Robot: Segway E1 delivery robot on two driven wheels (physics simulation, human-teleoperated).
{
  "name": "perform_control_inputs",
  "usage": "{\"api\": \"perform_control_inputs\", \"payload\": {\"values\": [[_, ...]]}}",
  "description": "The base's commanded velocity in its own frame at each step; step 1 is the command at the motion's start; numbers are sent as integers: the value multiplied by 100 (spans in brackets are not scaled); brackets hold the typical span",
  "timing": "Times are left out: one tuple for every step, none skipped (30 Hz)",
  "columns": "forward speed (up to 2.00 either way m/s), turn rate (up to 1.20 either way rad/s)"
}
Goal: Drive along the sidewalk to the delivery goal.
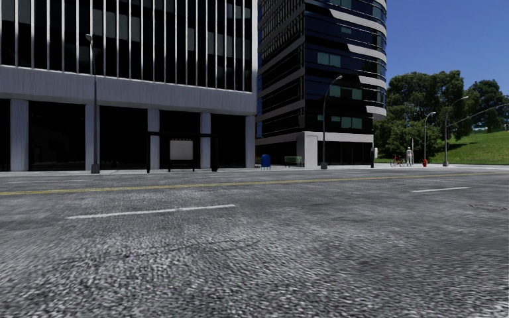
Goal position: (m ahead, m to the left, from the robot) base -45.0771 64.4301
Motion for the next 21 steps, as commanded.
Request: {"api": "perform_control_inputs", "payload": {"values": [[0, 0], [0, 0], [0, 0], [0, 0], [0, 0], [0, 0], [0, 0], [0, 0], [0, 0], [0, 0], [0, 0], [0, 0], [0, 0], [0, 0], [0, 0], [0, 0], [0, 0], [0, 0], [0, 0], [0, 0], [0, 0]]}}
